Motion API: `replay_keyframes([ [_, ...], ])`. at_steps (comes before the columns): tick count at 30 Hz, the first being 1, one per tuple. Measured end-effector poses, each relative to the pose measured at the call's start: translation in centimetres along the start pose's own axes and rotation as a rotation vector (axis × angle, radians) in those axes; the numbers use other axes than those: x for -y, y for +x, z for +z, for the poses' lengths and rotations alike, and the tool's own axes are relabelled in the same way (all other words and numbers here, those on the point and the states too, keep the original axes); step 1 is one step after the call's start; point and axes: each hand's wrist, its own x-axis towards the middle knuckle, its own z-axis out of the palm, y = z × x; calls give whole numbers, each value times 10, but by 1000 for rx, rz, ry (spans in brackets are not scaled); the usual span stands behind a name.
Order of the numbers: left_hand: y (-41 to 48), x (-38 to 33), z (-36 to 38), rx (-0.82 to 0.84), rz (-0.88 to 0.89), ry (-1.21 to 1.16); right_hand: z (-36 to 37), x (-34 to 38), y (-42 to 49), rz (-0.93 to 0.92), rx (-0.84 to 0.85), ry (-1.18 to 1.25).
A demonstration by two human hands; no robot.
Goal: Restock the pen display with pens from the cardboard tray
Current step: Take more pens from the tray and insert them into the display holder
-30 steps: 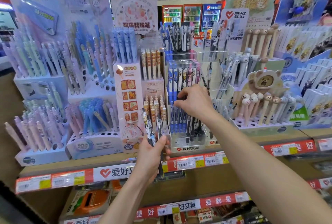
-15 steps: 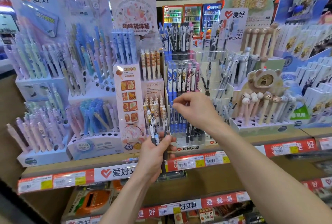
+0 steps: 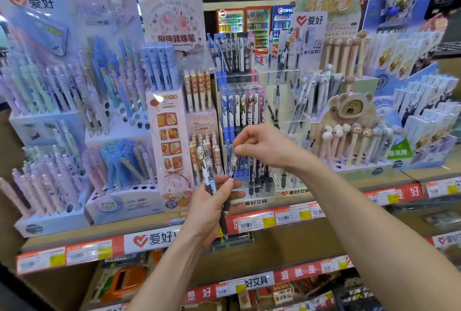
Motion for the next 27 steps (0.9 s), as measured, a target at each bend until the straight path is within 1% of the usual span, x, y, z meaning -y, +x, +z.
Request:
replay_keyframes([
  [4, -1, -1, 4, -39, 50, 27, 1, 0, -3, 27, 79, 20],
  [8, 1, 1, 6, -66, 84, 18, 3, 3, -3, 28, 76, 39],
  [11, 3, 6, 1, -67, 68, -2, -2, 3, 1, 46, 20, 86],
  [14, 5, 11, -7, -117, 50, 64, -10, 4, 5, 53, -81, 112],
  [17, 5, 17, -12, -177, 30, 199, -15, 2, 6, 26, -140, 68],
  [19, 7, 19, -13, -176, 28, 242, -15, -1, 8, 21, -154, 43],
  [22, 6, 17, -11, -146, 26, 237, -12, -6, 11, 20, -161, -30],
  [27, 8, 16, -9, -176, 25, 241, -10, -12, 10, -5, -151, -138],
])
